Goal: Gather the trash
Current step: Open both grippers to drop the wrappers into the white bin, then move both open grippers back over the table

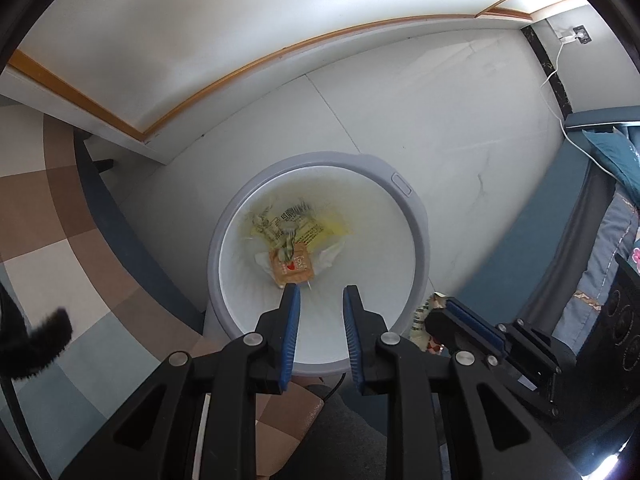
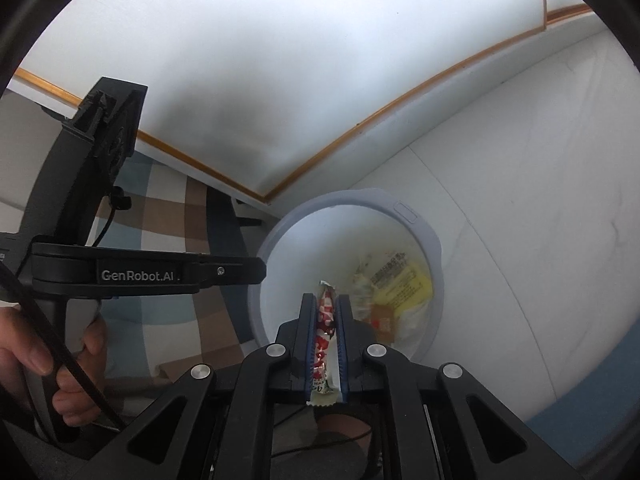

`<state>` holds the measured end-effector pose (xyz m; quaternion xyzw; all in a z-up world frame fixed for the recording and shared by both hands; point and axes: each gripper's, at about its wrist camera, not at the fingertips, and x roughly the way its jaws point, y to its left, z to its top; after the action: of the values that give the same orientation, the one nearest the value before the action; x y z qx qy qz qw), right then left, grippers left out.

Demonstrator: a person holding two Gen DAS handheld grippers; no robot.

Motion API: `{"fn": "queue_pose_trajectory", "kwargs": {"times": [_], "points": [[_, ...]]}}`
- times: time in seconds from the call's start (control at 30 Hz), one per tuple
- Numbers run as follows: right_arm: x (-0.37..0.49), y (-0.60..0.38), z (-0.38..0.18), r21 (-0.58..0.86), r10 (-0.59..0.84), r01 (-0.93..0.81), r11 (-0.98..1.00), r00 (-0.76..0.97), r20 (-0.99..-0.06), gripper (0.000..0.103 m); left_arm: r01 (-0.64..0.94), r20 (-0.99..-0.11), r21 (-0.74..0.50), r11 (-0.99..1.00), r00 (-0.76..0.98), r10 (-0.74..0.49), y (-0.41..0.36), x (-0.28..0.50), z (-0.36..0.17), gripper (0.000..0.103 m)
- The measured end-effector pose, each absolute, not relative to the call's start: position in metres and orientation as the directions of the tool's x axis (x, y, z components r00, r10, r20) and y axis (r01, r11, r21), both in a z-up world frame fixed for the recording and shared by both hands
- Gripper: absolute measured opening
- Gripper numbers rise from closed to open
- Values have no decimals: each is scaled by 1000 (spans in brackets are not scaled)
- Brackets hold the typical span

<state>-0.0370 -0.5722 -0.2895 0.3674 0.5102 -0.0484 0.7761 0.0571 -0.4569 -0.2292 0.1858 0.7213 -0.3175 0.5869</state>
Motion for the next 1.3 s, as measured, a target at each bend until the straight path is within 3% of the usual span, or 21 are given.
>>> {"fn": "queue_pose_trajectory", "kwargs": {"times": [0.07,0.23,0.47,0.53,0.6,0.77,0.97,1.13,1.3], "points": [[-34,-569,-296,520,307,455,723,464,-831,9,633,-965,-233,739,-245,-94,-454,57,-226,23],[-35,-569,-305,526,320,477,704,448,-835,11,606,-977,-204,768,-181,-117,-441,66,-209,49],[-38,-565,-308,511,313,485,710,432,-845,13,537,-966,-256,804,-166,-197,-424,75,-185,52],[-40,-565,-309,520,330,489,701,424,-844,13,545,-969,-248,801,-143,-203,-421,75,-177,58],[-42,-565,-308,522,338,486,700,418,-843,15,556,-969,-247,794,-136,-207,-418,75,-172,59],[-53,-566,-300,519,319,494,697,434,-842,33,582,-969,-228,781,-60,-239,-411,69,-153,59],[-62,-572,-278,511,283,507,694,460,-841,40,584,-959,-195,788,54,-277,-390,67,-128,61],[-67,-577,-246,491,216,506,709,508,-834,57,560,-945,-92,824,211,-248,-365,64,-108,64],[-68,-576,-205,482,160,487,728,563,-811,61,487,-905,-112,867,311,-291,-328,65,-82,71]]}}
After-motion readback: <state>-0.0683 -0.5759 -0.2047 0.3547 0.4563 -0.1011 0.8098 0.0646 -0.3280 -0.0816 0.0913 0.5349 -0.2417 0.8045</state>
